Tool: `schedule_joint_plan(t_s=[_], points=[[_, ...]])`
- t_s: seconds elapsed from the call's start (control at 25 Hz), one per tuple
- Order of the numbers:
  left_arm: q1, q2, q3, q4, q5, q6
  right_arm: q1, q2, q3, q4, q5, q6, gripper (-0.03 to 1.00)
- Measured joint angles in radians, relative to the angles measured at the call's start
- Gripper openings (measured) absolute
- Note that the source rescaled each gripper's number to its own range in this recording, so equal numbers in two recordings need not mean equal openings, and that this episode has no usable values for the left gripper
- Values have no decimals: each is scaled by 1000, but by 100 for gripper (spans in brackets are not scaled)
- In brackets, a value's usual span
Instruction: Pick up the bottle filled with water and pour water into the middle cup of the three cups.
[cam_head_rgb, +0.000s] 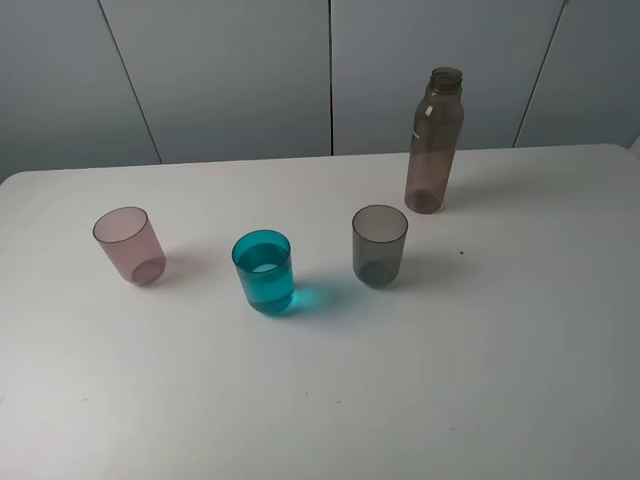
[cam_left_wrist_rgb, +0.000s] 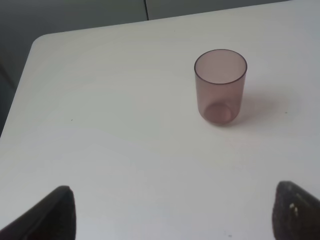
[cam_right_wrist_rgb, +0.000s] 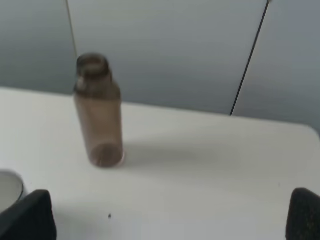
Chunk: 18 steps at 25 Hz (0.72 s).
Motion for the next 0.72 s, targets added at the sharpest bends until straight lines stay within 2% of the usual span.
schedule_joint_plan(t_s=[0.2,0.36,0.56,0.72], points=[[0,0,0,0,0,0,2,-156,0,82,273,-84,100],[0,0,0,0,0,0,2,-269,0,111,415,-93,100],[0,0,0,0,0,0,2,-424,53,172,434,-93,100],[0,0,0,0,0,0,2,-558,104,179,421,-89,100]])
